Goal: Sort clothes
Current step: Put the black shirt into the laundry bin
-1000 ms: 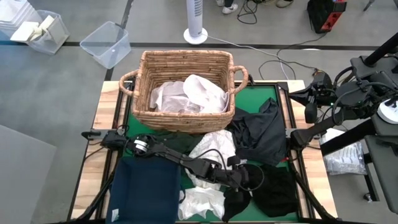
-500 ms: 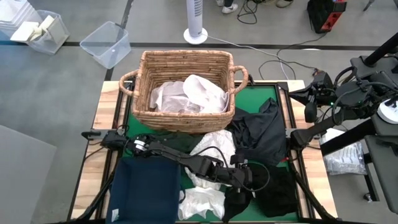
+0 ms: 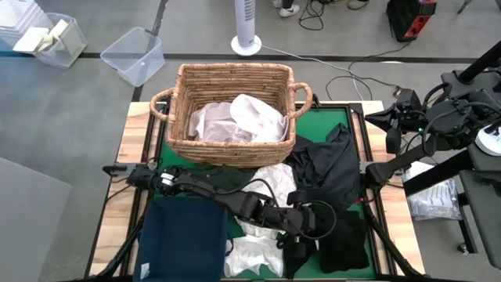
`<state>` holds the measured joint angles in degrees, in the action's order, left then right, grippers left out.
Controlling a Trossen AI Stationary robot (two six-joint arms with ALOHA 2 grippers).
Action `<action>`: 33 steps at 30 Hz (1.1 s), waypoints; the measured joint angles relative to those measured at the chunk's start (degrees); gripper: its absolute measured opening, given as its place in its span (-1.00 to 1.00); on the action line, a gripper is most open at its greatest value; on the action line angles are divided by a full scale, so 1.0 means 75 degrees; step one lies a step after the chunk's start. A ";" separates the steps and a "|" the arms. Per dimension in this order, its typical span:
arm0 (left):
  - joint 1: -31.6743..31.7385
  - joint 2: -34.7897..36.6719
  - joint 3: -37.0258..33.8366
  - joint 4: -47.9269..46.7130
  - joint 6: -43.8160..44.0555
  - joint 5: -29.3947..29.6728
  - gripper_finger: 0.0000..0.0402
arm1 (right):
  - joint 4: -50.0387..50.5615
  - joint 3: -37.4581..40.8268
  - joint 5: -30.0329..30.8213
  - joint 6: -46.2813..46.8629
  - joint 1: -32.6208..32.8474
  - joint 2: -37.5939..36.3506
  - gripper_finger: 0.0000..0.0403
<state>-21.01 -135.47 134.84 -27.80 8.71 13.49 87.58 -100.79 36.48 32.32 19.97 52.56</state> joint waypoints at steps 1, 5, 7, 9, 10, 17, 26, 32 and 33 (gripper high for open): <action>-0.0015 0.0067 0.0007 -0.0086 0.0007 -0.0003 -1.00 | 0.0002 0.0000 0.0022 0.0000 0.0001 0.0000 -0.94; -0.0082 0.0331 0.0016 -0.0134 0.0043 0.0002 -1.00 | -0.0001 0.0000 0.0137 0.0003 0.0003 0.0000 -0.94; -0.0109 0.0438 0.0016 -0.0157 0.0062 0.0037 -1.00 | -0.0001 0.0000 0.0138 0.0000 0.0001 -0.0003 -0.94; -0.0133 0.0532 0.0015 -0.0166 0.0092 0.0069 -1.00 | 0.0001 0.0000 0.0138 0.0003 0.0003 -0.0003 -0.94; -0.0158 0.0586 0.0013 -0.0200 0.0108 0.0079 -1.00 | 0.0000 0.0000 0.0138 0.0003 0.0002 -0.0003 -0.94; -0.0264 0.0990 0.0016 -0.0130 0.0177 0.0294 -1.00 | -0.0001 0.0000 0.0141 0.0006 0.0000 -0.0003 -0.94; -0.0447 0.1655 0.0010 0.0100 0.0399 0.0479 -1.00 | -0.0001 0.0000 0.0143 0.0026 0.0000 -0.0003 -0.94; -0.0760 0.2190 0.0010 0.0090 -0.0002 0.1280 -1.00 | -0.0002 0.0000 0.0141 0.0066 0.0001 0.0009 -0.94; -0.0808 0.2298 0.0010 0.0106 -0.0066 0.1357 -1.00 | -0.0004 0.0000 0.0144 0.0112 0.0001 0.0009 -0.94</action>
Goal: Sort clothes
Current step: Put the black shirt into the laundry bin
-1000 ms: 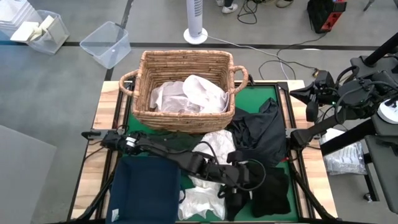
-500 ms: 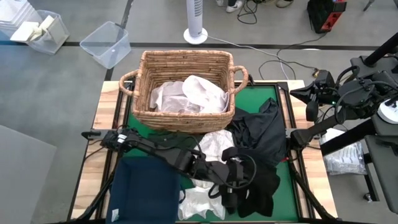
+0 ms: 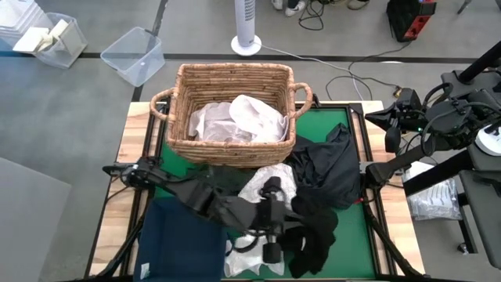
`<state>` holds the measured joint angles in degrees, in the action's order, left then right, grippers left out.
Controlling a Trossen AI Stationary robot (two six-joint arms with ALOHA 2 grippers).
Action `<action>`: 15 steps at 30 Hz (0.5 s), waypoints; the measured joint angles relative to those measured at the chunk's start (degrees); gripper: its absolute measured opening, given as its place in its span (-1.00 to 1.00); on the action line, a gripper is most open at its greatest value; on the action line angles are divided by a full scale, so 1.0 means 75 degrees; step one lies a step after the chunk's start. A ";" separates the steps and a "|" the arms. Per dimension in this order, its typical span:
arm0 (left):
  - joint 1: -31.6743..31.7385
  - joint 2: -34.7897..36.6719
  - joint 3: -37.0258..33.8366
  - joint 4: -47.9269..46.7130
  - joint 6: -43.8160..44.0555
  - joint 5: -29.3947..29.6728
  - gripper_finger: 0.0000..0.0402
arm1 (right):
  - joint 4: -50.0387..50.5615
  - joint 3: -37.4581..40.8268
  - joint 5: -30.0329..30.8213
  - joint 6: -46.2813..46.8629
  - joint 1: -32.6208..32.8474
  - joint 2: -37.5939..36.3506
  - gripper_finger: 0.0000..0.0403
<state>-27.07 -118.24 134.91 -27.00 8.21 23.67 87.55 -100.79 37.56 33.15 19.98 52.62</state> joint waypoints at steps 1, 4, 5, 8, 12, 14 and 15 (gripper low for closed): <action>-0.0056 0.0123 0.0000 0.0003 -0.0063 0.0113 -1.00 | 0.0000 0.0000 0.0000 0.0035 0.0001 0.0000 -0.94; -0.0228 0.0473 0.0000 0.0029 -0.0274 0.0513 -1.00 | 0.0001 0.0000 0.0012 0.0098 -0.0001 0.0006 -0.94; -0.0283 0.0590 0.0000 0.0027 -0.0358 0.0614 -1.00 | 0.0000 0.0000 0.0015 0.0131 0.0001 0.0006 -0.94; -0.0447 0.0933 0.0000 0.0026 -0.0594 0.0788 -1.00 | 0.0003 0.0008 0.0163 0.0271 0.0001 0.0035 -0.94; -0.0734 0.1432 0.0000 -0.0341 -0.0689 0.0809 -1.00 | 0.0002 0.0053 0.0421 0.0542 -0.0001 0.0058 -0.94; -0.0957 0.1680 0.0000 -0.0480 -0.0689 0.0864 -1.00 | 0.0000 0.0058 0.0455 0.0703 0.0000 0.0059 -0.94; -0.1094 0.1815 0.0000 -0.0575 -0.0679 0.0938 -1.00 | 0.0000 0.0058 0.0500 0.0835 0.0001 0.0061 -0.94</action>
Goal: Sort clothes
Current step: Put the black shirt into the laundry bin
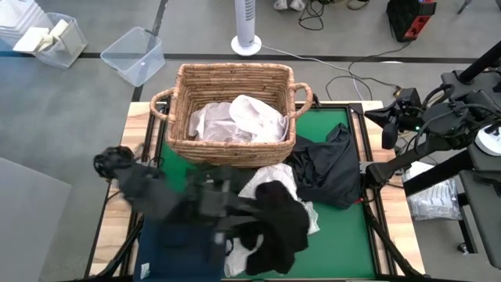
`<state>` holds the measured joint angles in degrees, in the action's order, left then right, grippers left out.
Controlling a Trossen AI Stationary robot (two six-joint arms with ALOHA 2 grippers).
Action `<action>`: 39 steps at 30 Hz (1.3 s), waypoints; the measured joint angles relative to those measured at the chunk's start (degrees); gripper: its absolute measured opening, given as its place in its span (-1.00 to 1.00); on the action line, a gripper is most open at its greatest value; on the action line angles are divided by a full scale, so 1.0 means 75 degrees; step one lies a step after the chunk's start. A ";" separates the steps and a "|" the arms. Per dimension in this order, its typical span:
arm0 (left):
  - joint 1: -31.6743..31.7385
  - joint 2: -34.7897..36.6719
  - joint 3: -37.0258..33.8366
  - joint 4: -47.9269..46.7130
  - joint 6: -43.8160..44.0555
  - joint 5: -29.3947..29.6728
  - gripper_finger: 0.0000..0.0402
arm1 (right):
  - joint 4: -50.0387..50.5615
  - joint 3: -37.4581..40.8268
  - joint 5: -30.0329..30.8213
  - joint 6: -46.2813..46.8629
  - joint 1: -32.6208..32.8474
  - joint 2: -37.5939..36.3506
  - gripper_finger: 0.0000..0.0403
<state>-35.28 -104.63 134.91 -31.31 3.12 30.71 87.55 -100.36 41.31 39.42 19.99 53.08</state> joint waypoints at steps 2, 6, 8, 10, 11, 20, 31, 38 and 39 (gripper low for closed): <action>-0.0301 0.0279 0.0000 -0.0187 0.0027 0.0275 -1.00 | 0.0000 0.0000 0.0076 0.0209 -0.0003 0.0000 -0.94; -0.0998 0.0832 0.0000 -0.0527 0.0045 0.0870 -1.00 | 0.0000 0.0003 0.0107 0.0592 0.0000 0.0007 -0.94; -0.1371 0.1068 0.0000 -0.0583 0.0046 0.1241 -1.00 | 0.0003 0.0003 0.0170 0.0731 0.0000 0.0061 -0.94; -0.1709 0.1262 0.0000 -0.0599 0.0032 0.1789 -1.00 | 0.0000 0.0003 0.0258 0.0884 -0.0002 0.0143 -0.94; -0.1851 0.1350 0.0000 -0.0597 0.0012 0.2115 -1.00 | 0.0000 0.0003 0.0273 0.0950 -0.0003 0.0189 -0.94; -0.2724 0.2044 0.0003 -0.0883 0.0678 0.3821 -1.00 | -0.0003 0.0003 0.0450 0.1269 -0.0001 0.0753 -0.94; -0.3841 0.2641 0.0009 -0.3310 0.3786 0.4589 -1.00 | -0.0007 0.0003 0.0450 0.1599 -0.0001 0.1610 -0.94; -0.4862 0.3006 0.0009 -0.3702 0.4495 0.4384 -1.00 | -0.0006 0.0009 0.0459 0.1647 0.0000 0.1901 -0.94; -0.4989 0.3050 0.0009 -0.3719 0.4534 0.4384 -1.00 | -0.0006 0.0009 0.0462 0.1687 -0.0001 0.1935 -0.94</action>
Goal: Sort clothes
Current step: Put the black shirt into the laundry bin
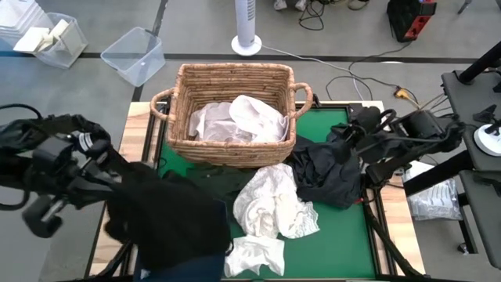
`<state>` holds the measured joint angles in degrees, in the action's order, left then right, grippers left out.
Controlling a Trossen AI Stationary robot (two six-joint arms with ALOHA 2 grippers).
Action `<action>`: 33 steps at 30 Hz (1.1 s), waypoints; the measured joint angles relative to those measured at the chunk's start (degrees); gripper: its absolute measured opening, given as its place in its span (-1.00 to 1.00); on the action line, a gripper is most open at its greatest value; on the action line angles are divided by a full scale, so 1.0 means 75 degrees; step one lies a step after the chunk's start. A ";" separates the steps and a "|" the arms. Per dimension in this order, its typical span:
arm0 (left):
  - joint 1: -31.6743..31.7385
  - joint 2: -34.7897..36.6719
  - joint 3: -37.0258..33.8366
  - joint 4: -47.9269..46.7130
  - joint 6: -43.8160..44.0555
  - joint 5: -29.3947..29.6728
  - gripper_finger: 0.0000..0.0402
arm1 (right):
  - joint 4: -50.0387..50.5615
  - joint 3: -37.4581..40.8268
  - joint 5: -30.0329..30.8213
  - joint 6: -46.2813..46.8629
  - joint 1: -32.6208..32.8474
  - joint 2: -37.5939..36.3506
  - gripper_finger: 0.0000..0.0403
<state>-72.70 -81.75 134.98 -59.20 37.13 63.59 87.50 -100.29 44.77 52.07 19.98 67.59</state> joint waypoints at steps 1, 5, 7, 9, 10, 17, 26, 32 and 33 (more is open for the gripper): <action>-0.0104 0.0033 0.0000 -0.0057 0.0101 -0.0001 -1.00 | -0.0002 0.0000 0.0003 0.0037 -0.0001 0.0031 -0.94; -0.0376 0.0189 0.0000 -0.0782 0.0936 0.0005 -1.00 | -0.0003 0.0000 0.0011 0.0128 0.0002 0.0114 -0.94; -0.0406 0.0272 0.0000 -0.1510 0.1640 0.0029 -1.00 | 0.0000 0.0000 0.0036 0.0176 0.0002 0.0119 -0.94; -0.0401 0.0305 0.0000 -0.2490 0.2633 0.0007 -1.00 | -0.0003 -0.0003 0.0039 0.0263 -0.0001 0.0153 -0.94; -0.0387 0.0305 0.0000 -0.3067 0.3258 -0.0052 -1.00 | -0.0005 -0.0003 0.0040 0.0277 -0.0001 0.0166 -0.94; -0.0086 0.0247 -0.0349 -0.3558 0.4432 -0.0778 -1.00 | -0.0175 -0.0006 0.0061 0.0262 -0.0003 0.0247 -0.94; 0.0667 -0.0189 -0.0558 -0.4106 0.5003 -0.1702 -1.00 | -0.0288 -0.0006 0.0068 0.0260 -0.0004 0.0322 -0.94; 0.1415 -0.0526 -0.0935 -0.4105 0.4997 -0.2955 -1.00 | -0.0363 -0.0006 0.0233 0.0254 -0.0001 0.0364 -0.94; 0.1499 -0.0562 -0.1016 -0.4106 0.4996 -0.3148 -1.00 | -0.0367 -0.0006 0.0233 0.0257 -0.0003 0.0373 -0.94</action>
<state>-61.46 -85.96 127.35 -90.00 74.60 39.98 84.75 -100.33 46.52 54.00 19.95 70.39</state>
